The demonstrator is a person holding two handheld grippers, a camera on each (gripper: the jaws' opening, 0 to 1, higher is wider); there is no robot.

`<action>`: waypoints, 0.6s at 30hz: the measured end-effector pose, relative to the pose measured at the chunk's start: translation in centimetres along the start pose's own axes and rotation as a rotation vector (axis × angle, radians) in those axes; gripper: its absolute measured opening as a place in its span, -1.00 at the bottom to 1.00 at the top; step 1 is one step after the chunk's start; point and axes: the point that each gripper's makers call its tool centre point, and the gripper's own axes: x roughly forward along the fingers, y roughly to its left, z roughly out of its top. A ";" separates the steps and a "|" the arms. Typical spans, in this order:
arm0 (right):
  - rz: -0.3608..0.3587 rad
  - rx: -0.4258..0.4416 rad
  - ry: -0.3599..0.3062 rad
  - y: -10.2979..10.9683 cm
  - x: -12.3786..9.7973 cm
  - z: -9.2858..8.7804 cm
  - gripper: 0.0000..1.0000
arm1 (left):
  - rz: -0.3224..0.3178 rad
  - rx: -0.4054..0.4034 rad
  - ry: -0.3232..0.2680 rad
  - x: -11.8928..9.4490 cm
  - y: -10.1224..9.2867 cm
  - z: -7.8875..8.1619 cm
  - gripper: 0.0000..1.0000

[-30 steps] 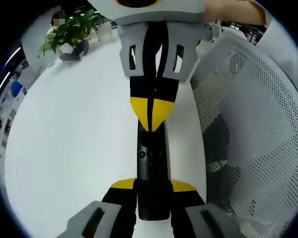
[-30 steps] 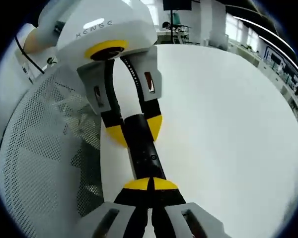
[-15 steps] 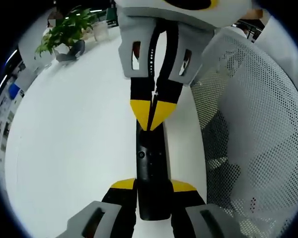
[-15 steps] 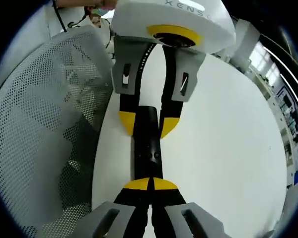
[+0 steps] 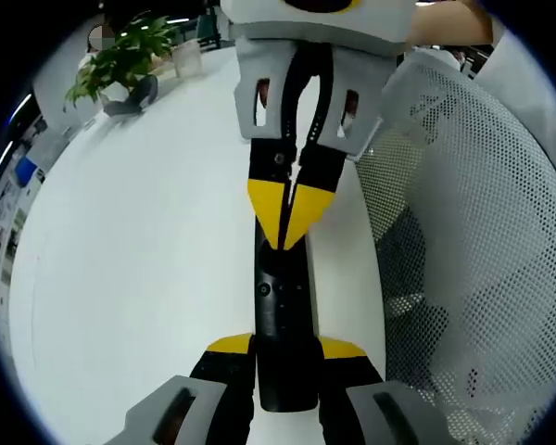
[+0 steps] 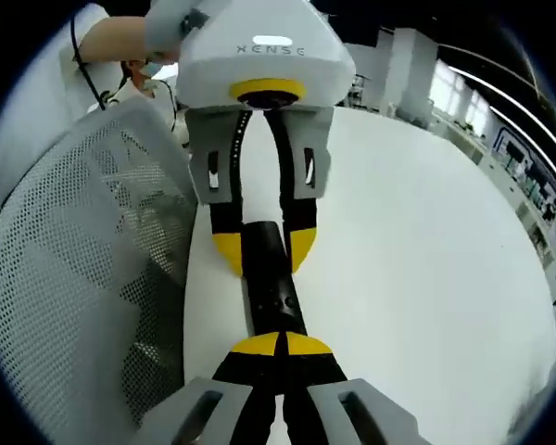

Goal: Press the specified remote control buttons in sequence, fully releasing each button before pressing the next.

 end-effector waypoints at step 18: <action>-0.059 0.005 0.051 0.2 0.2 0.1 -1.00 | -0.005 0.004 -0.029 -0.1 0.0 0.0 -0.55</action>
